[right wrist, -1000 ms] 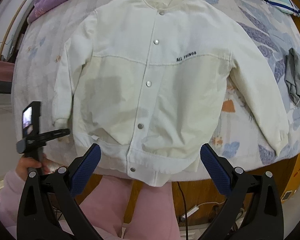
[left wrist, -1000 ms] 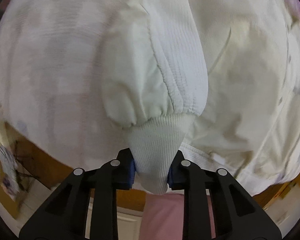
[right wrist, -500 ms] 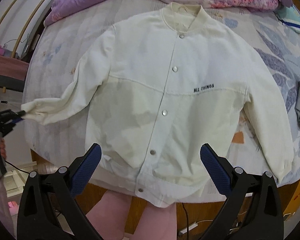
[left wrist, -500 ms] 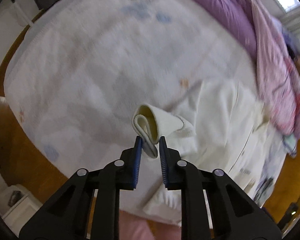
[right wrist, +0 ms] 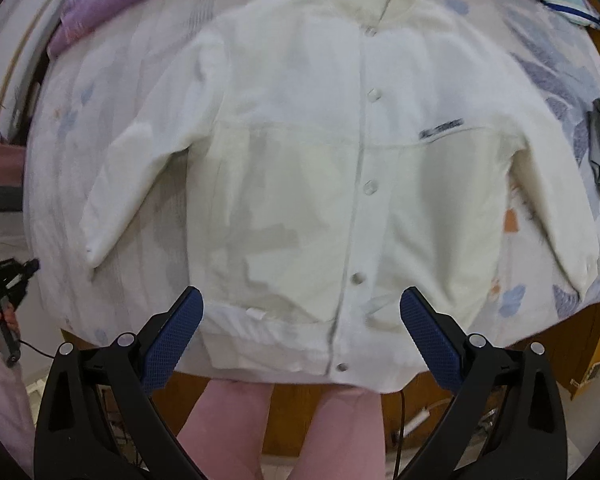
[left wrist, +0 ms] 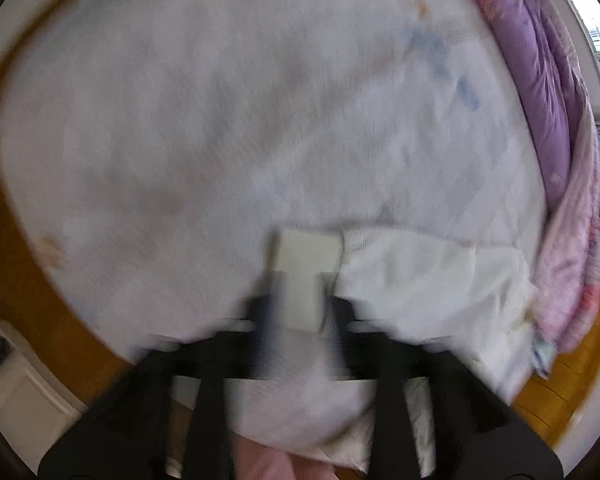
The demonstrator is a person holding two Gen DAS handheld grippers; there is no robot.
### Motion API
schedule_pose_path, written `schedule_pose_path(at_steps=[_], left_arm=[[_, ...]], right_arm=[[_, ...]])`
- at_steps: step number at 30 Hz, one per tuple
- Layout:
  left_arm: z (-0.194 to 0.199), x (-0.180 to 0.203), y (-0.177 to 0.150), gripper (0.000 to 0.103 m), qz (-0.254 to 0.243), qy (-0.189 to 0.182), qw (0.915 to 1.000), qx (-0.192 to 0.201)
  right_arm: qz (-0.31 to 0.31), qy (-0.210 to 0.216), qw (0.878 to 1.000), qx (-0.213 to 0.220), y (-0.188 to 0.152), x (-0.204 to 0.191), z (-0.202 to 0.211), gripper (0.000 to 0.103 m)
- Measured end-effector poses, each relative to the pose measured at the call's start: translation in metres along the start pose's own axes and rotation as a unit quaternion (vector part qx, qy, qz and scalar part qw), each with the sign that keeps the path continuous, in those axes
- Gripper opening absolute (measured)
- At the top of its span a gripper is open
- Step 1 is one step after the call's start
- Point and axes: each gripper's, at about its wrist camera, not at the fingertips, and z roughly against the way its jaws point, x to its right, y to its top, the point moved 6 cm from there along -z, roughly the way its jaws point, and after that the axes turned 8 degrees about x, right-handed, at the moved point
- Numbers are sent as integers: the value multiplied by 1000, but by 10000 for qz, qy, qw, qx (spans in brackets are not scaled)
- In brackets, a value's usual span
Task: Fold large clothes
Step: 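Grasp the sleeve cuff with the left tool and lift it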
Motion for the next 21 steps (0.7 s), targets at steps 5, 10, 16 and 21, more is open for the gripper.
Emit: schedule_pose_path(at_steps=[5, 10, 16, 21], left_arm=[[-79, -1, -22, 91, -240, 172, 9982, -524], [-122, 0, -21, 94, 94, 335, 9985, -415], [-81, 43, -16, 11, -763, 64, 9971, -39], [-27, 79, 28, 11, -1064, 34, 9914, 766]], right_arm=[[562, -16, 9984, -41, 8, -49, -9, 94], [797, -159, 9966, -157, 10, -63, -24, 94], [865, -47, 9962, -77, 28, -77, -39, 85], [910, 115, 9953, 319, 68, -84, -40, 68]])
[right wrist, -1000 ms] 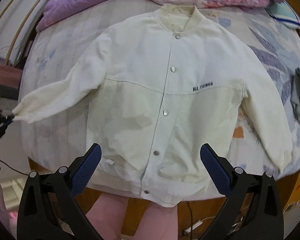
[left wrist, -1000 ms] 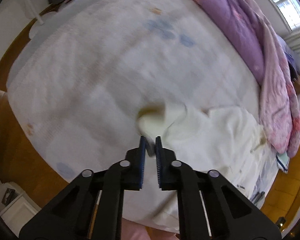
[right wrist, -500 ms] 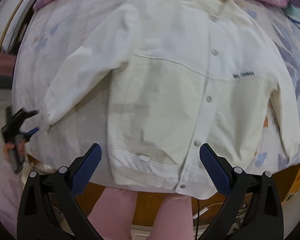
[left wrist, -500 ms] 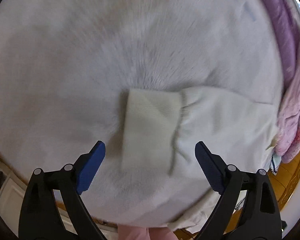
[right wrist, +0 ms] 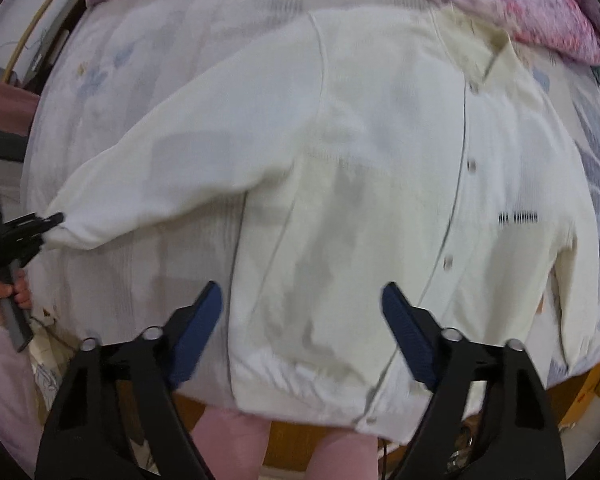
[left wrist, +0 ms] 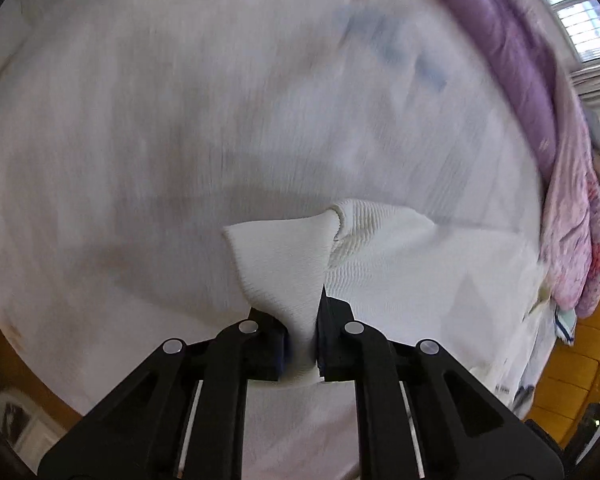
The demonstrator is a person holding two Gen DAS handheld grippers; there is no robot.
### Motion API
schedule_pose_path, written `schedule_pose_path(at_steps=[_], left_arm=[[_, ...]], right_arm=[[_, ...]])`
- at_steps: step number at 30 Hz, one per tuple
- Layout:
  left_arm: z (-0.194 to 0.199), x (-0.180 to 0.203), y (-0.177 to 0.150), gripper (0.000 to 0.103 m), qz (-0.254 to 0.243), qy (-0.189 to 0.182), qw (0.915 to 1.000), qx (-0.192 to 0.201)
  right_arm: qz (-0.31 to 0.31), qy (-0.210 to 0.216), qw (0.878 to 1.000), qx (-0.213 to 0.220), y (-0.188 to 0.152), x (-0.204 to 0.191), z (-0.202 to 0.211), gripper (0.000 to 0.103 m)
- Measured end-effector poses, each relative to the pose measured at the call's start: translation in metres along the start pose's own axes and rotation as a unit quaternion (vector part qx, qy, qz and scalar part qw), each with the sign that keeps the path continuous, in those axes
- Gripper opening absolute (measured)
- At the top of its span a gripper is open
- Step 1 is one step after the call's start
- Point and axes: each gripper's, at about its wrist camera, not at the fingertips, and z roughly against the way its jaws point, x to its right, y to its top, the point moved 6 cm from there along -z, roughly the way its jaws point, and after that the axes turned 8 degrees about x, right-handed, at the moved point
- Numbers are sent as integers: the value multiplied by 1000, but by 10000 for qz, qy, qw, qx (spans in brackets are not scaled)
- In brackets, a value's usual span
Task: Fold large clothes
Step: 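Grasp the sleeve cuff with the left tool and lift it, then fold the held sleeve across the jacket front and open the left tool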
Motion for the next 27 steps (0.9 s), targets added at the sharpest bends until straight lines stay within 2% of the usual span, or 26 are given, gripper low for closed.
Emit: schedule_pose_path(at_steps=[2, 4, 6, 8, 10, 14, 18, 21, 23, 25, 27], left_arm=[[11, 11, 27, 11, -150, 2, 9997, 182], [12, 22, 48, 11, -412, 103, 9987, 279], [10, 30, 60, 11, -588, 203, 9976, 317], [5, 41, 67, 11, -767, 351, 9958, 367], [6, 50, 69, 11, -960, 612, 9928, 383], [21, 57, 70, 11, -1150, 895, 9881, 483], [48, 89, 66, 11, -1201, 1100, 9840, 719], [76, 125, 63, 11, -1310, 1159, 9786, 1085], [93, 150, 62, 11, -1472, 1257, 9708, 1419], [107, 180, 58, 11, -1676, 1199, 9647, 1639], [119, 210, 53, 11, -1819, 1094, 9605, 1797]], right_arm=[[-40, 33, 9999, 100, 14, 3, -4, 63], [-97, 63, 9996, 254, 31, 10, -11, 45], [-211, 76, 9993, 289, 46, 19, -24, 34], [-352, 177, 9983, 420, 60, 28, -32, 28], [-525, 229, 9973, 462, 72, 38, -45, 19], [-786, 534, 9944, 455, 92, 47, -69, 10], [-862, 826, 9923, 328, 102, 46, -95, 5], [-1004, 1147, 9883, 100, 108, 41, -127, 5], [-1154, 1129, 9867, -213, 104, 41, -153, 5], [-1351, 1110, 9830, -558, 96, 44, -179, 4], [-1578, 1170, 9790, -554, 94, 47, -191, 3]])
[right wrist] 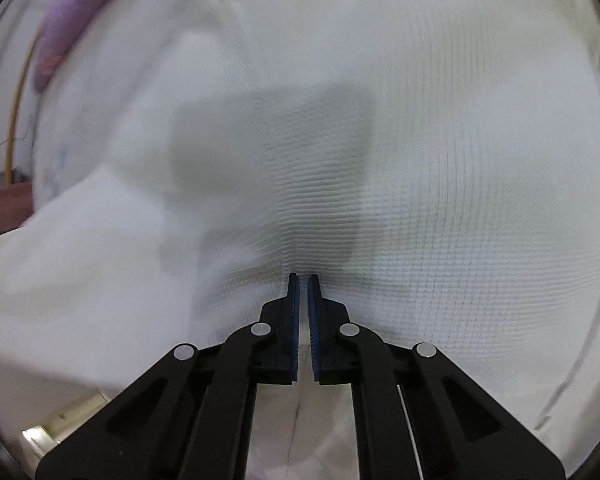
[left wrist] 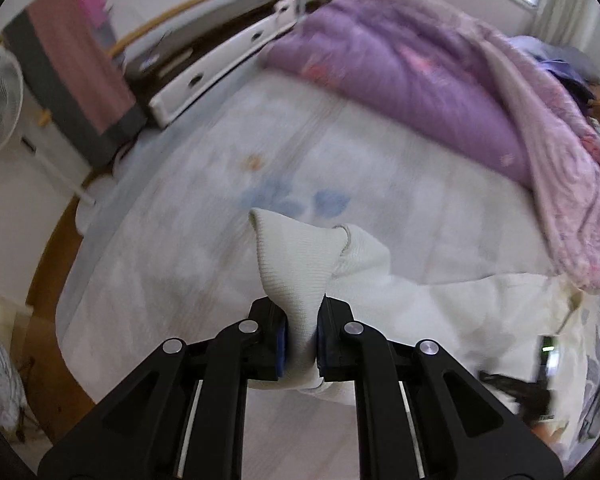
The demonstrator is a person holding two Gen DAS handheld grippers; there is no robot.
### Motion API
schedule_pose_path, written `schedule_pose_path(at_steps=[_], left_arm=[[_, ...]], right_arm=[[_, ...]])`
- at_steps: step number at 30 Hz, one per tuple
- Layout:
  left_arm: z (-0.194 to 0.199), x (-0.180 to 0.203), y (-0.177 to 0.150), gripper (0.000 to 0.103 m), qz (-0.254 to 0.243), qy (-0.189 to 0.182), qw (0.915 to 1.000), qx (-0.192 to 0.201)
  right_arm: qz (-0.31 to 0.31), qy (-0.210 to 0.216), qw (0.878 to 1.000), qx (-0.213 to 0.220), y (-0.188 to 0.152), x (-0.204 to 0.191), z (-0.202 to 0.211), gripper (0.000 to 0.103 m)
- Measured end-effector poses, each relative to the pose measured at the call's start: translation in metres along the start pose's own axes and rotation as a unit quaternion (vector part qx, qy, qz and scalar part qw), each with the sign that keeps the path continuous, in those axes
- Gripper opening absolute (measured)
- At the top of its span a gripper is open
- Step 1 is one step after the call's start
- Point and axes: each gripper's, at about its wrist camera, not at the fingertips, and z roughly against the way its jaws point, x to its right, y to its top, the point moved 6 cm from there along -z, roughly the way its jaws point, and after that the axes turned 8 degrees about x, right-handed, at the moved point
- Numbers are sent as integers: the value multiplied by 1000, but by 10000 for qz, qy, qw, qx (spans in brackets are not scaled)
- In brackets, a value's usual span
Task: Fold large clothes
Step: 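Fold the held sleeve across the jacket front and open the left tool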
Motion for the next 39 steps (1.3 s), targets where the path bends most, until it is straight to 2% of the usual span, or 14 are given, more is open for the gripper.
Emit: schedule_pose_path(at_steps=[3, 5, 10, 14, 17, 19, 21, 24, 27, 31, 34, 36, 38, 39], left_arm=[[25, 40, 13, 11, -108, -338, 9991, 240], [42, 75, 20, 11, -186, -510, 9975, 447], [65, 169, 17, 11, -690, -978, 9911, 580], [86, 243, -5, 11, -1071, -1388, 9828, 579], [97, 286, -25, 11, -1309, -1575, 9772, 554], [98, 319, -40, 11, -1566, -1661, 9723, 496], [98, 346, -56, 11, -1788, -1685, 9683, 458], [93, 394, -82, 11, -2114, -1785, 9606, 274], [84, 436, -110, 11, -2339, -1854, 9544, 56], [67, 494, -151, 11, -2592, -2035, 9438, -235], [51, 532, -188, 11, -2778, -2075, 9367, -483], [40, 557, -216, 11, -2946, -2147, 9285, -700], [33, 576, -244, 11, -2982, -2219, 9237, -930], [31, 586, -259, 16, -3088, -2338, 9149, -1134]], right_arm=[[-608, 415, 9973, -25, 1, 12, -2, 2], [-734, 593, 9955, -49, 2, 16, -2, 1], [-744, 621, 9953, -13, 1, 15, -1, 1], [-923, 675, 9934, 27, -1, 10, -3, 1], [-1270, 1083, 9860, -48, -6, 14, 1, 2], [-1407, 1288, 9816, 50, -6, 23, 18, 7], [-1444, 1359, 9795, 346, -4, 39, 44, 7], [-1613, 1359, 9735, 885, -3, 82, 95, 7], [-1787, 1047, 9696, 1305, -13, 138, 136, 7], [-2262, 693, 9564, 1712, -40, 220, 182, 7], [-2657, 547, 9452, 1817, -59, 271, 204, 7], [-2859, 418, 9380, 1914, -63, 299, 217, 7], [-3135, 151, 9301, 1905, -79, 331, 225, 8], [-3230, 50, 9272, 1894, -84, 343, 228, 8]])
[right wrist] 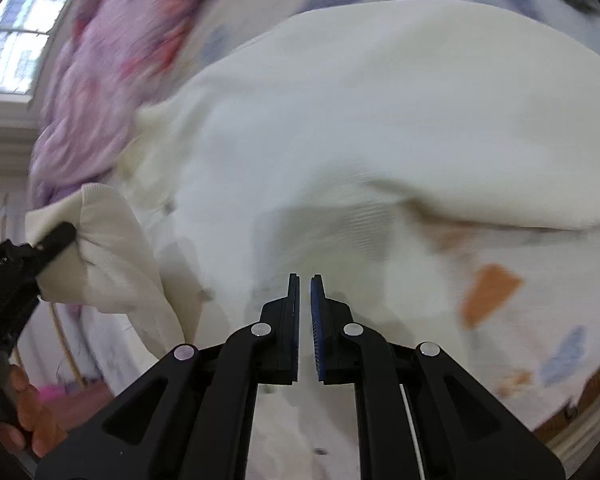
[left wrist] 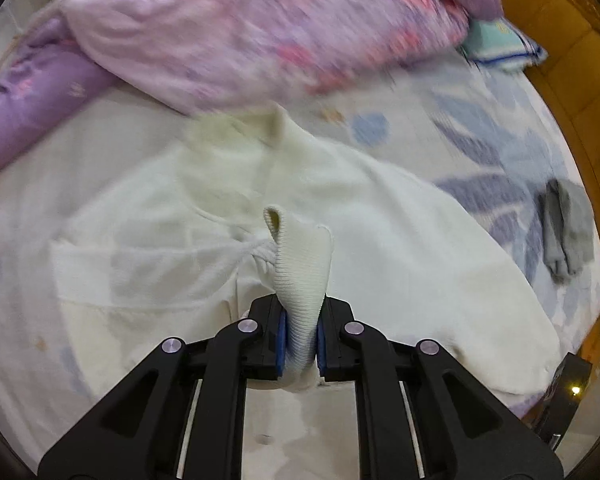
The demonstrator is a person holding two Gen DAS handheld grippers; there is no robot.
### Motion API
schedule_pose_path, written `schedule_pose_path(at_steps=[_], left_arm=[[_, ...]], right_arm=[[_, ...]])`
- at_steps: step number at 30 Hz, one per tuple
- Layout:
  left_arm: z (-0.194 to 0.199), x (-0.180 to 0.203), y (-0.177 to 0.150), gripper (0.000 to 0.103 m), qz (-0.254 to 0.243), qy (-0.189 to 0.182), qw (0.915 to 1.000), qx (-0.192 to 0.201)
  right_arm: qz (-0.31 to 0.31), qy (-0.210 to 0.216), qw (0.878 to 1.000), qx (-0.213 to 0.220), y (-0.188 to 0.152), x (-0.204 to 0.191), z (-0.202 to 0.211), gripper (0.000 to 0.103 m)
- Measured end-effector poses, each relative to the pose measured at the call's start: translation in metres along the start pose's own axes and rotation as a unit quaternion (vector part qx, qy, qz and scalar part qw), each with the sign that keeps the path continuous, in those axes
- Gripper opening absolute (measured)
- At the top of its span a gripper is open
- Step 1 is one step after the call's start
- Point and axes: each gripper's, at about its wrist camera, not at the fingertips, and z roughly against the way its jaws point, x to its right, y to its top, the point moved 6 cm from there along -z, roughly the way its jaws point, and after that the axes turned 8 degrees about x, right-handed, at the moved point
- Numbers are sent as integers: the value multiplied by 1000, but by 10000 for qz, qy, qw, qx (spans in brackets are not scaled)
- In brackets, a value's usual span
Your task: Fold large clothes
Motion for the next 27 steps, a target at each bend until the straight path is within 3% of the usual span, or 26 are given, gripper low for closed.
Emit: schedule_pose_path(at_steps=[2, 3, 4, 6, 9, 14, 16, 17, 19, 22, 24, 25, 26, 27], left_arm=[[-7, 16, -10, 41, -151, -289, 9992, -235], [-8, 19, -13, 58, -173, -348, 9990, -240], [-4, 18, -17, 68, -165, -395, 9989, -205], [2, 7, -23, 69, -56, -477, 9987, -193], [7, -33, -33, 69, 212, -298, 9992, -188], [6, -141, -56, 66, 833, 371, 9953, -325], [0, -180, -70, 46, 1125, 553, 9907, -527], [-2, -197, -77, 46, 1305, 559, 9879, -618], [-6, -225, -92, 42, 1780, 286, 9812, -693], [-18, -248, -112, 36, 1870, 424, 9777, -851], [-37, -262, -131, 30, 1991, 494, 9725, -1108], [-53, -272, -146, 29, 2094, 531, 9666, -1380], [-59, -276, -154, 27, 2114, 543, 9639, -1526], [-60, -277, -157, 24, 2087, 520, 9638, -1572]], right_arm=[[-241, -166, 9996, -13, 5, 22, 2, 12], [-399, -215, 9989, -109, 5, 31, 2, 32], [-504, -229, 9984, -145, 5, 35, 1, 58], [-611, -205, 9979, 6, 6, 36, 5, 74], [-312, -213, 9993, 79, 7, 21, 7, 74], [962, -10, 9946, 379, 12, -50, -2, 73], [1534, -38, 9873, 408, 12, -78, -13, 56], [1893, -15, 9811, 411, 13, -97, -22, 52], [2327, 171, 9716, 402, 12, -127, -39, 32], [2855, 364, 9577, 6, 2, -166, -80, 26], [3177, -51, 9467, -525, -17, -165, -115, 24], [3269, -619, 9380, -976, -32, -150, -139, 20], [3281, -943, 9325, -1180, -43, -135, -147, 16], [3252, -894, 9351, -1093, -46, -131, -142, 14]])
